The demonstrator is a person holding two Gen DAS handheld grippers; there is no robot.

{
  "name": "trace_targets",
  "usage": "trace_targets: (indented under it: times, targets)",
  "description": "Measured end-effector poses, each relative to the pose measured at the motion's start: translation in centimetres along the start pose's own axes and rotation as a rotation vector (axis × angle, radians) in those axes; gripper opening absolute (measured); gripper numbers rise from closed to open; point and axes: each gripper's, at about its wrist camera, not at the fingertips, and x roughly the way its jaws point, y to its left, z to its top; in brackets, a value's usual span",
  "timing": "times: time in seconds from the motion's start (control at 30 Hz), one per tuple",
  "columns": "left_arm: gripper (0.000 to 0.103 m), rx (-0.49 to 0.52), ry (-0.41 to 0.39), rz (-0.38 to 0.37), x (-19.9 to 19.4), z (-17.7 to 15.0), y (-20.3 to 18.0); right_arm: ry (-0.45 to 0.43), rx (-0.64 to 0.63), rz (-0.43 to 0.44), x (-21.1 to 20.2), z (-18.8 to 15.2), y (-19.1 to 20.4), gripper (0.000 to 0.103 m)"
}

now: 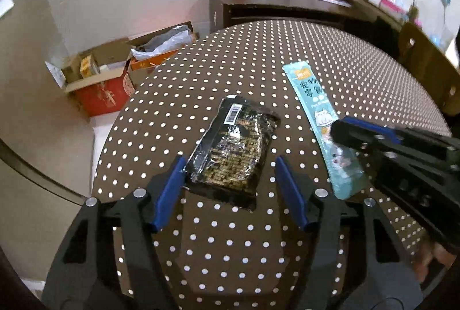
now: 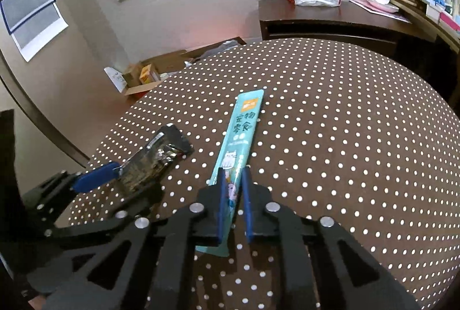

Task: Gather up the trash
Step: 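Grasp the black snack wrapper with the left tool while the right tool grasps the teal snack stick, then carry the black wrapper and teal stick with both tools over the blue bin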

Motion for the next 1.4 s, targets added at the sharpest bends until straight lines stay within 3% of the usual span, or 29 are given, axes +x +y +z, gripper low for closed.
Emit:
trace_targets:
  times: [0.1, 0.37, 0.47, 0.8, 1.07, 1.4]
  targets:
    - [0.038, -0.010, -0.002, -0.003, 0.1, 0.5, 0.1, -0.008, -0.003, 0.017, -0.6, -0.2, -0.1, 0.008]
    - [0.029, -0.086, -0.025, -0.012, -0.8, -0.4, 0.7, -0.016, -0.007, 0.059, -1.9, -1.0, 0.5, 0.007]
    - [0.019, -0.119, -0.040, -0.029, -2.0, -1.0, 1.4, -0.031, -0.016, 0.080, -3.0, -1.2, 1.3, 0.007]
    - [0.017, -0.219, -0.129, -0.026, -8.5, -3.8, 5.5, -0.069, -0.075, 0.190, -6.2, -1.9, 7.1, 0.007]
    - [0.017, -0.370, -0.157, 0.086, -13.8, -10.0, 13.5, -0.041, -0.173, 0.330, -6.6, -4.0, 16.2, 0.007]
    - [0.017, -0.539, -0.132, 0.186, -16.2, -17.5, 22.7, 0.072, -0.300, 0.421, -2.9, -8.3, 27.9, 0.007]
